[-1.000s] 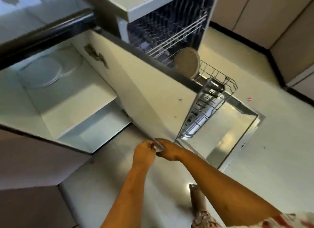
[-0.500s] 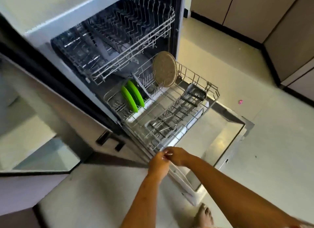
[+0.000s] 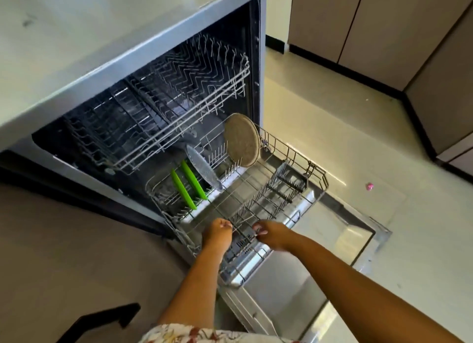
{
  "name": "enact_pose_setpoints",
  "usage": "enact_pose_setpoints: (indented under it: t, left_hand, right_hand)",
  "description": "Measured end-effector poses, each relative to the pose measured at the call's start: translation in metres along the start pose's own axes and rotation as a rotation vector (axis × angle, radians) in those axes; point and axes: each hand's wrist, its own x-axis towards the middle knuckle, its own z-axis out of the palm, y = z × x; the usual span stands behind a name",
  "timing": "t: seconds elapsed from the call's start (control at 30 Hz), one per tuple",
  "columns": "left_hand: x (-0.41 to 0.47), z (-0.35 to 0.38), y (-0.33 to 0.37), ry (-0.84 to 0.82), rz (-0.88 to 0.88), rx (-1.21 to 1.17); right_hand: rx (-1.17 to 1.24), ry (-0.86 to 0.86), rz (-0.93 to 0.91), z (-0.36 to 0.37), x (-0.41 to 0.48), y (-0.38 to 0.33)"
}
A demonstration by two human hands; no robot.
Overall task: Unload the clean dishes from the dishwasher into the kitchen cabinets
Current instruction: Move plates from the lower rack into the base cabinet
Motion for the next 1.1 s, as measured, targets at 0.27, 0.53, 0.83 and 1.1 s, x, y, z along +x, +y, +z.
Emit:
enact_pose_setpoints:
  t: [0.27,0.53,0.83,1.1]
  left_hand:
    - [0.104,-0.045,0.042,0.124,0.056,0.102]
    - [0.182,-0.065,0.045,0.059,0.101,0.233]
    - [0.224,-0.048,0.04,-0.058,0.213,0.281]
    - [0.208,-0.053,0.048,0.455,0.257,0.16]
  right_hand:
    - [0.003,0.148,0.04,-0.09,0.091,-0.014]
    - [-0.067,0.322,0.074,-0.132,0.19,-0.035]
    - [-0.242,0.292,0.146,-0.144,0.26,-0.017]
    - [0.014,0.348,0.009,-0.151,0.25,-0.029]
